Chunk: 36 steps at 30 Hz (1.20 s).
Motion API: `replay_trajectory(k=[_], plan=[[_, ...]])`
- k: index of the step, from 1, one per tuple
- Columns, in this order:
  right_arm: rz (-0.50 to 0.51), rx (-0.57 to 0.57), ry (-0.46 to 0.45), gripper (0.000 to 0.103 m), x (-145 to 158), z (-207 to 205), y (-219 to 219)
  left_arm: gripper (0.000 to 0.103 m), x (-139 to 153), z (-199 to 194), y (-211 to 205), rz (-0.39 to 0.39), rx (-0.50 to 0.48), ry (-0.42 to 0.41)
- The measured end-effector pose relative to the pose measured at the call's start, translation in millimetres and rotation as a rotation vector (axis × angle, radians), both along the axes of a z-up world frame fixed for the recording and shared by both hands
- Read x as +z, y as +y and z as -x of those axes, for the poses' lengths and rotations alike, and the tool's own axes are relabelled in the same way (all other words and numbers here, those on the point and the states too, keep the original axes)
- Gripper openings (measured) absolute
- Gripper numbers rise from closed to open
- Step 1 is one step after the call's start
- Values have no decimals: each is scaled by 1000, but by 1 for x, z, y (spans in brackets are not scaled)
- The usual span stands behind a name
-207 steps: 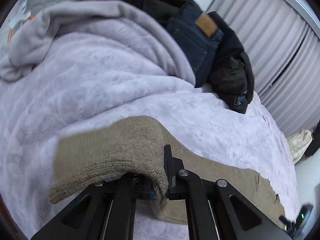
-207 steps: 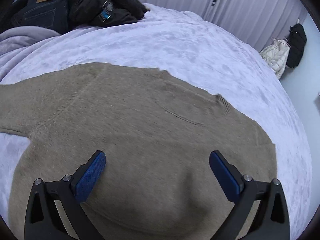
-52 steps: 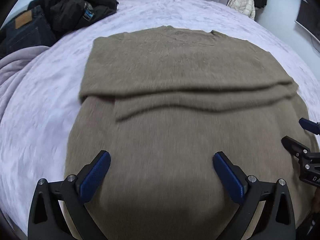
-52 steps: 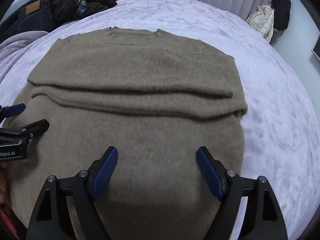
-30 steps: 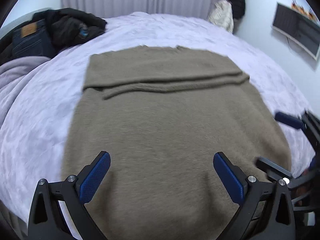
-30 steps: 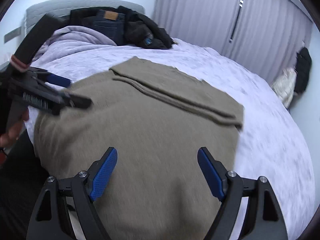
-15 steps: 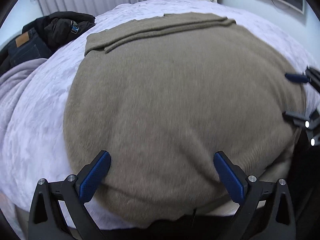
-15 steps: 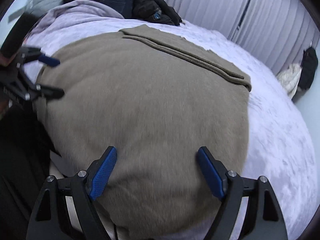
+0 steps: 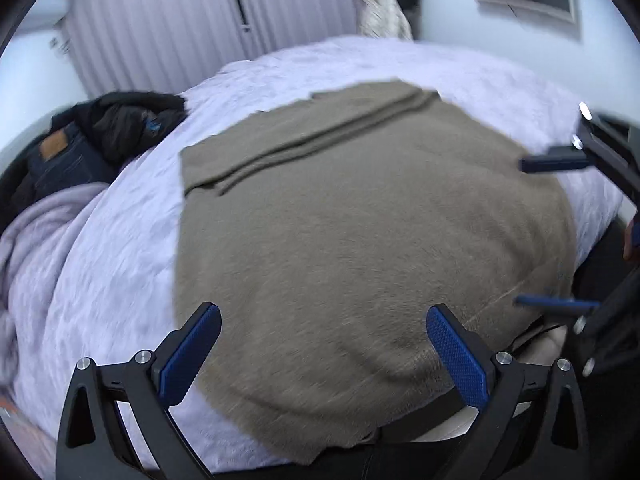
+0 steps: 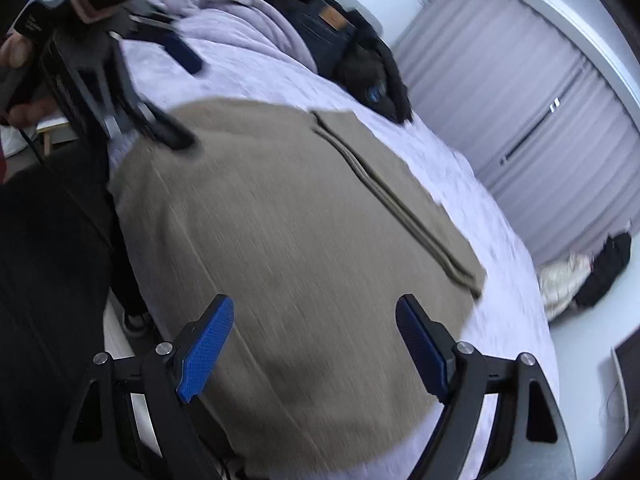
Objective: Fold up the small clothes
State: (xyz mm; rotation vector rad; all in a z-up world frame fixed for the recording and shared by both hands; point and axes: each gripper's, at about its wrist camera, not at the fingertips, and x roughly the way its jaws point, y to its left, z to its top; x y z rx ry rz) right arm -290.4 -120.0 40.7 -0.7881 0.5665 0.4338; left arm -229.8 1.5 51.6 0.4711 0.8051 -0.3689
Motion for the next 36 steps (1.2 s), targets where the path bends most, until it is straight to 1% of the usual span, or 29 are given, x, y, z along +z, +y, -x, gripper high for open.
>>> replay_trajectory(k=[2, 3, 4, 5, 6, 8, 9, 10, 11, 13, 14, 15, 17, 19, 21, 23, 24, 26, 27, 29, 30, 31, 32, 33, 34, 35, 36], plan=[[56, 35, 22, 86, -16, -7, 21, 103, -29, -7, -10, -131, -25, 22], [87, 41, 40, 86, -26, -11, 26, 103, -43, -8, -6, -164, -29, 48], [129, 43, 59, 86, -39, -15, 27, 103, -50, -8, 2, -150, -32, 75], [171, 37, 72, 86, -52, -18, 24, 103, -53, -8, 15, -100, -27, 103], [185, 30, 83, 85, -59, -17, 20, 103, -54, -6, 27, -56, -16, 116], [140, 22, 104, 85, -65, -16, -3, 103, -56, -4, 54, -10, 23, 125], [117, 20, 103, 86, -65, -12, -17, 103, -59, -2, 63, -7, 38, 130], [116, 10, 104, 85, -66, -8, -31, 103, -61, 1, 69, -16, 44, 128], [127, 0, 105, 86, -67, -5, -40, 103, -65, 7, 69, -39, 44, 117], [156, -16, 99, 86, -68, 3, -60, 103, -71, 13, 66, -125, 37, 98], [163, -24, 100, 86, -68, 6, -68, 103, -75, 15, 64, -174, 47, 102], [167, -35, 103, 86, -69, 8, -77, 103, -82, 14, 65, -218, 66, 133], [161, -42, 105, 86, -66, 13, -89, 103, -81, 18, 67, -242, 83, 143], [153, -79, 144, 86, -60, 5, -89, 103, -65, 24, 66, -204, 72, 104], [90, -81, 146, 86, -41, 5, -89, 103, -37, 33, 59, -107, 36, 59], [-3, -72, 125, 86, -21, 4, -90, 103, -11, 33, 47, -2, -1, 20], [-68, -77, 122, 86, -9, 0, -88, 103, 0, 30, 37, 51, -19, 9], [-179, -76, 140, 86, 3, -11, -83, 103, 10, 19, 18, 100, -35, 5], [-215, -69, 146, 86, 5, -17, -77, 103, 9, 11, 8, 101, -34, 9], [-204, -95, 140, 86, -4, -29, -66, 103, -5, -5, -7, 71, -10, 44], [-182, -127, 150, 86, -13, -34, -61, 103, -17, -13, -10, 57, 11, 85], [-171, -162, 184, 86, -24, -42, -59, 103, -30, -21, -9, 50, 32, 137], [-178, -185, 232, 86, -34, -50, -58, 103, -41, -23, -4, 73, 50, 182], [-200, -195, 267, 86, -40, -50, -59, 103, -41, -19, 3, 108, 59, 176], [-205, -184, 240, 88, -41, -38, -59, 103, -40, -11, 11, 126, 59, 166], [-185, -161, 218, 89, -43, -29, -58, 103, -41, -2, 15, 109, 52, 166], [-136, -126, 214, 90, -46, -17, -57, 103, -43, 5, 17, 67, 47, 164]])
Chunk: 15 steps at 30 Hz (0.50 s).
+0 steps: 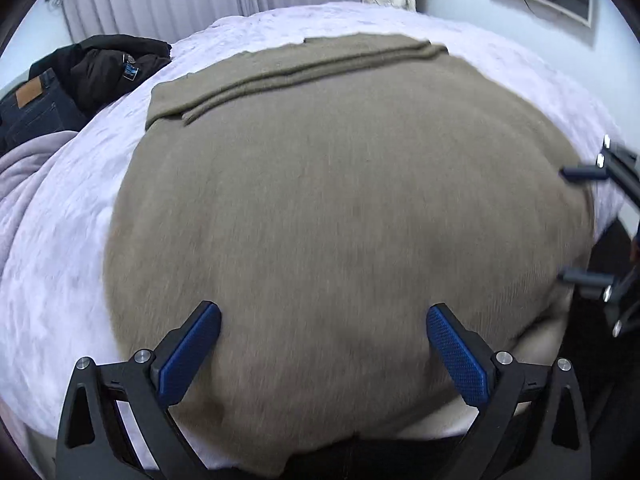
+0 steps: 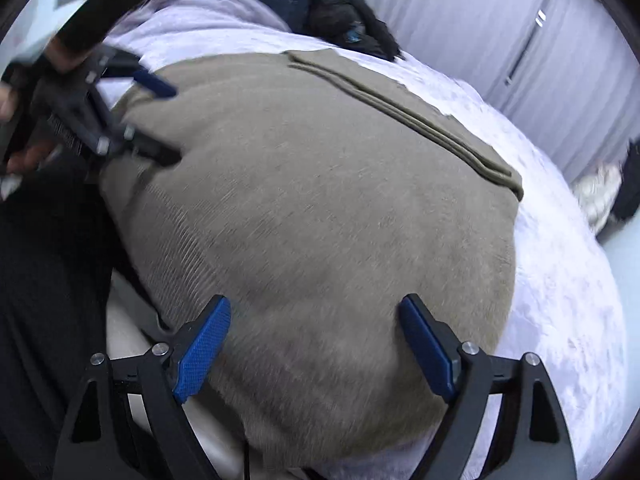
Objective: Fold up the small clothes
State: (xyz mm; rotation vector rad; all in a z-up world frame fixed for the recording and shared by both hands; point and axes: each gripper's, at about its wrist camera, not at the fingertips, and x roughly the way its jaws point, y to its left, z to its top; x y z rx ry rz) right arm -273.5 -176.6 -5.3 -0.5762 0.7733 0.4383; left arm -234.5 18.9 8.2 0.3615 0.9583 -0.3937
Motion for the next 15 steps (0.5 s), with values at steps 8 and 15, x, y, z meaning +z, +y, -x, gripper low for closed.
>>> replay_trajectory(k=[8, 15], plan=[[56, 72, -98, 91, 54, -11, 9, 103, 63, -15, 6, 49, 28, -121], [-142, -355, 103, 94, 59, -141, 21, 103, 47, -143, -14, 106, 273, 39]])
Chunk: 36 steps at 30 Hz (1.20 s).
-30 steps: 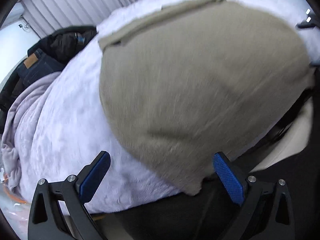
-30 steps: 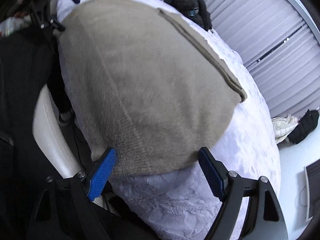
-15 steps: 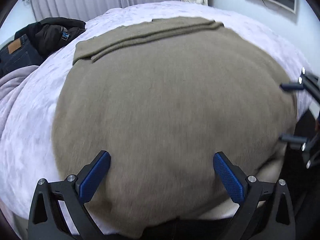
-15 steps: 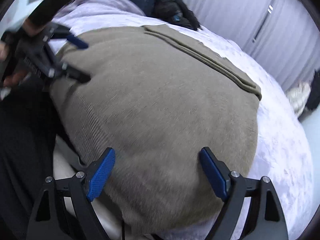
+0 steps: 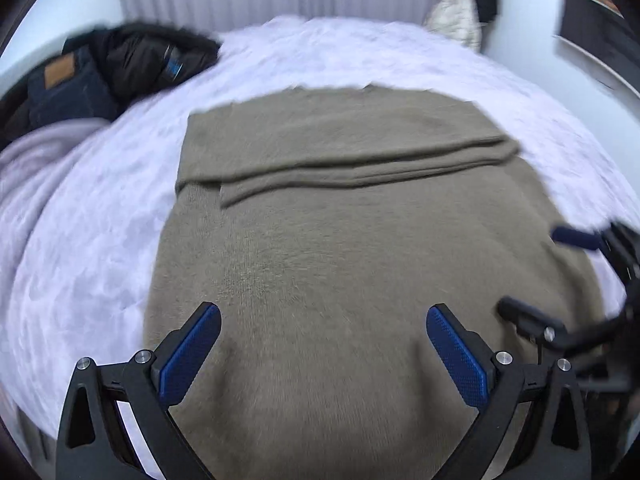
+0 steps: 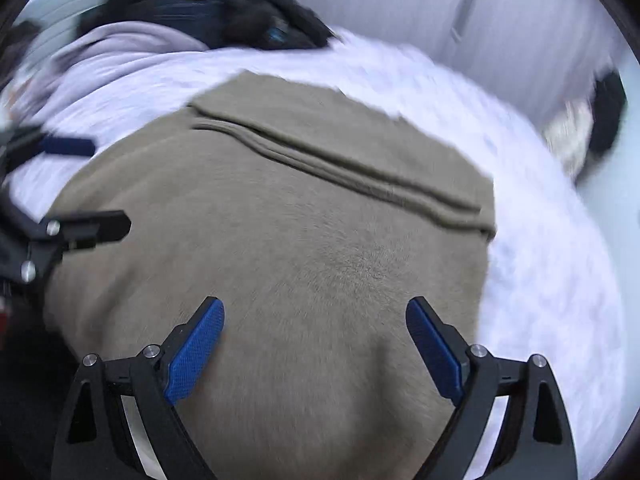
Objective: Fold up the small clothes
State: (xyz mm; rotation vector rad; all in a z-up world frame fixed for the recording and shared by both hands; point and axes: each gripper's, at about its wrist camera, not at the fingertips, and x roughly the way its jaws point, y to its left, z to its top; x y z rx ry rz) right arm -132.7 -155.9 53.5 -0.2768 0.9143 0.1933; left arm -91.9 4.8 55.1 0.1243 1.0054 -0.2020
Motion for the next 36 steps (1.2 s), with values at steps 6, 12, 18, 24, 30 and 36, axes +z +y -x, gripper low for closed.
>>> replay_trajectory(k=[6, 12, 18, 24, 30, 36], plan=[[-93, -129, 2, 94, -30, 14, -11, 103, -32, 44, 6, 17, 43, 15], [-69, -29, -99, 95, -42, 75, -17, 103, -38, 99, 31, 69, 6, -3], [2, 59, -195, 95, -62, 123, -22, 103, -53, 128, 31, -22, -58, -38], [97, 86, -165, 97, -69, 139, -16, 103, -60, 140, 31, -68, -82, -37], [185, 158, -61, 101, -70, 157, -17, 103, -50, 158, 54, -115, -136, -5], [-156, 67, 50, 102, -54, 165, -87, 103, -57, 140, 107, 134, -53, 67]])
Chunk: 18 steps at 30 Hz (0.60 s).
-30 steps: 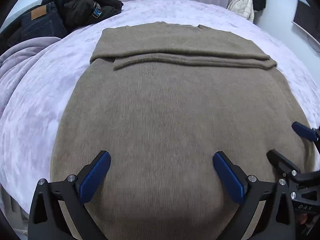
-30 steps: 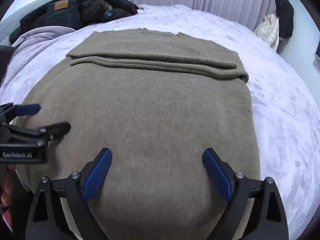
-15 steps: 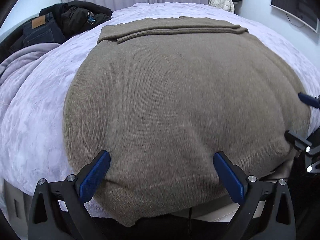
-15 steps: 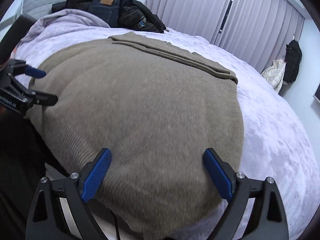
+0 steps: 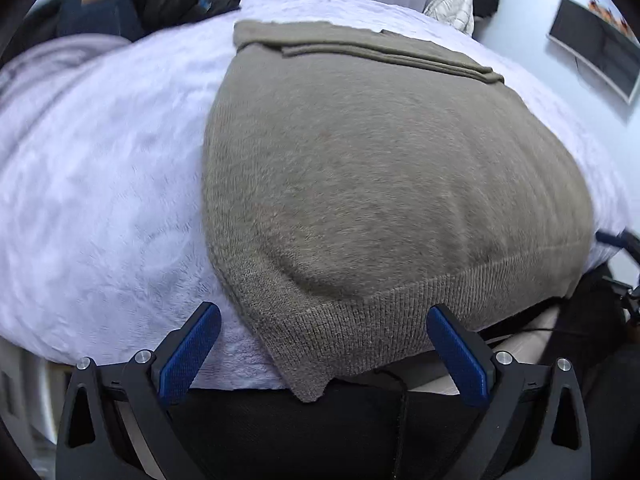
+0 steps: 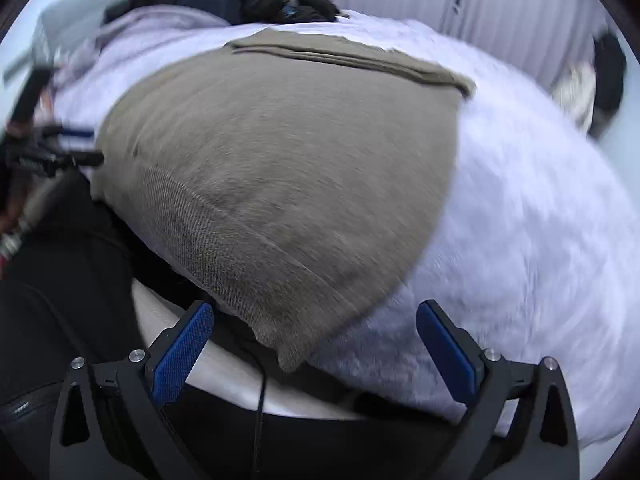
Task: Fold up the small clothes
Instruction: 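Close both grippers on the sweater hem edge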
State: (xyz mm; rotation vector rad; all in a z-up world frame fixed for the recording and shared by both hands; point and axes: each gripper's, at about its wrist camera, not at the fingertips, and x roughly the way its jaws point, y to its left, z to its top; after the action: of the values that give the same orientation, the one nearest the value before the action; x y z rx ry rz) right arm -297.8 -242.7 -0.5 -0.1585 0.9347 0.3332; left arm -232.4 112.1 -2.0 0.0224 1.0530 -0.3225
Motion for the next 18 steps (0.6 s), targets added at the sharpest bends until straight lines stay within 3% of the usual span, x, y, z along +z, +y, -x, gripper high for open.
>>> replay_trajectory(k=[3, 6, 8, 10, 14, 18], plan=[[-180, -24, 51, 99, -4, -7, -27, 103, -8, -3, -5, -13, -33, -20], [-253, 7, 57, 94, -7, -8, -29, 103, -15, -2, -12, -47, -62, -52], [-234, 36, 70, 93, -9, -13, -21, 103, -17, 0, -10, -21, -67, -60], [-211, 60, 69, 78, -12, -16, -10, 103, -17, 0, -1, 43, -62, -67], [-205, 111, 55, 76, -12, -18, 11, 103, -16, 0, 13, 154, -45, -70], [-215, 108, 75, 77, -19, -23, 14, 103, -17, -2, 6, 122, -44, -66]])
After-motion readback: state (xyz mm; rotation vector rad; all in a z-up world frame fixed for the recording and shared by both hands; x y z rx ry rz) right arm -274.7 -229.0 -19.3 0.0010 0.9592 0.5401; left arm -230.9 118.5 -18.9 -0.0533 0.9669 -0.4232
